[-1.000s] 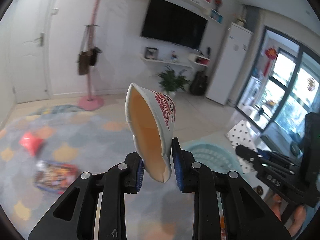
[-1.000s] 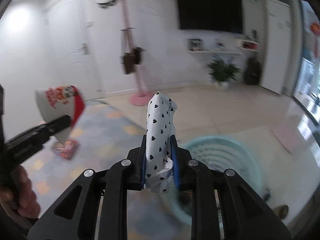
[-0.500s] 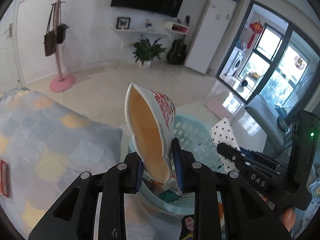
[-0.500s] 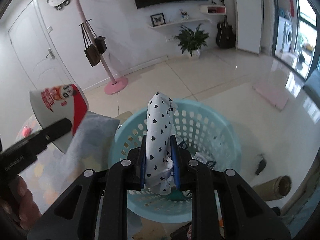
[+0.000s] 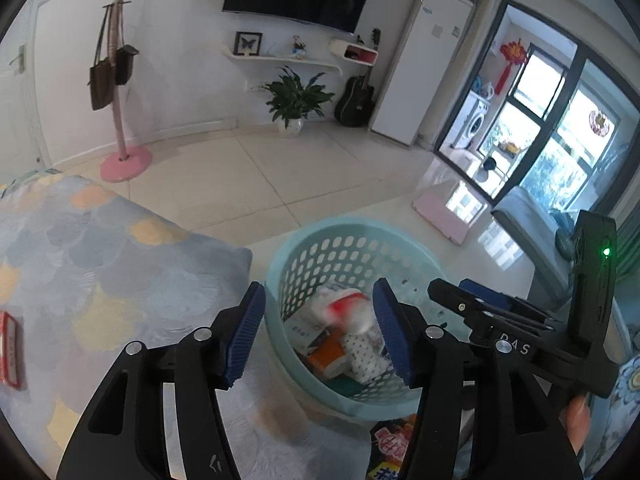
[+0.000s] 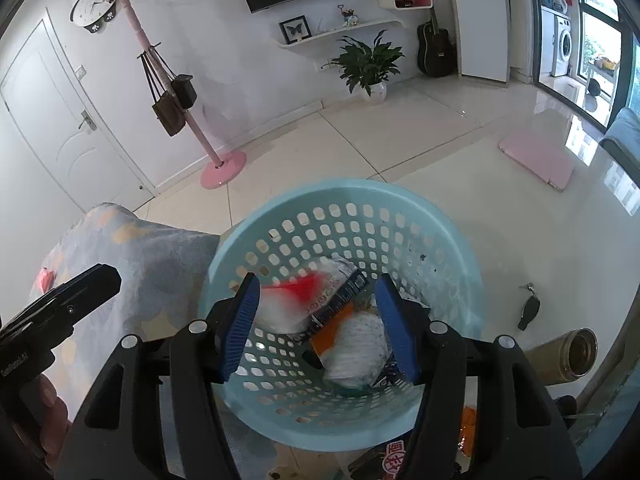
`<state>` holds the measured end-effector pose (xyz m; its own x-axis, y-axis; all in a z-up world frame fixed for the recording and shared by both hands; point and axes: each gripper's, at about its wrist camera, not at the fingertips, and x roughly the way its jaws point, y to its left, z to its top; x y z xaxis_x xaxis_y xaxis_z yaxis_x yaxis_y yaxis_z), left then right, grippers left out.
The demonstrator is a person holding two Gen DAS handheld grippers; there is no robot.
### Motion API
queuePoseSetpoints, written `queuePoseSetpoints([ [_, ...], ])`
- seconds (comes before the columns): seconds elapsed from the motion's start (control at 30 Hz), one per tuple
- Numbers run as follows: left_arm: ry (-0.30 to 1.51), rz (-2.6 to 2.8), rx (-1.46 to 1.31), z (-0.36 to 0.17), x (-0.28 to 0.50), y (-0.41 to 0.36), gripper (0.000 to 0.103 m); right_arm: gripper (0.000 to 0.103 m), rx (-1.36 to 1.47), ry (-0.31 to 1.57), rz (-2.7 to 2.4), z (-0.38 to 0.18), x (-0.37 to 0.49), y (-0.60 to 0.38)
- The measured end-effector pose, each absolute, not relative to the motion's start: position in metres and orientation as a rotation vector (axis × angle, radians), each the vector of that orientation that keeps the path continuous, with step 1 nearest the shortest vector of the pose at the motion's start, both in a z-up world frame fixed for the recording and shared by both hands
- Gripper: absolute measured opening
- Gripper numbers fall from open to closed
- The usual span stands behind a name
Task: Collect trash
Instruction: 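Move both open tools back toward the pink packet and red card box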
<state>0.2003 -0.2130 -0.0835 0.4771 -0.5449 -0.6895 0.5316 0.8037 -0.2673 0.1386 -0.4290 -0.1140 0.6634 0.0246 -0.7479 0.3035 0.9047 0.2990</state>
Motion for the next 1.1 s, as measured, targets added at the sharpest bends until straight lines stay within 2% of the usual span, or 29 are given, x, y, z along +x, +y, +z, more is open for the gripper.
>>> queuePoseSetpoints([
  [0.33, 0.753, -0.576, -0.106, -0.05, 0.187, -0.154, 0.054, 0.057, 0.348, 0.761, -0.038, -0.074, 0.142, -0.368],
  [0.73, 0.648, -0.199, -0.21, -0.02, 0.181, 0.013, 0.055, 0.057, 0.19, 0.75, 0.273, -0.049, 0.187, -0.221],
  [0.93, 0.664, 0.051, -0.153, -0.038, 0.187, 0.095, 0.056, 0.057, 0.089, 0.805, 0.456, -0.061, 0.222, -0.142],
  [1.1, 0.679, 0.11, -0.236, -0.057, 0.189, 0.137, 0.06, 0.057, 0.07, 0.848, 0.54, -0.079, 0.253, -0.103],
])
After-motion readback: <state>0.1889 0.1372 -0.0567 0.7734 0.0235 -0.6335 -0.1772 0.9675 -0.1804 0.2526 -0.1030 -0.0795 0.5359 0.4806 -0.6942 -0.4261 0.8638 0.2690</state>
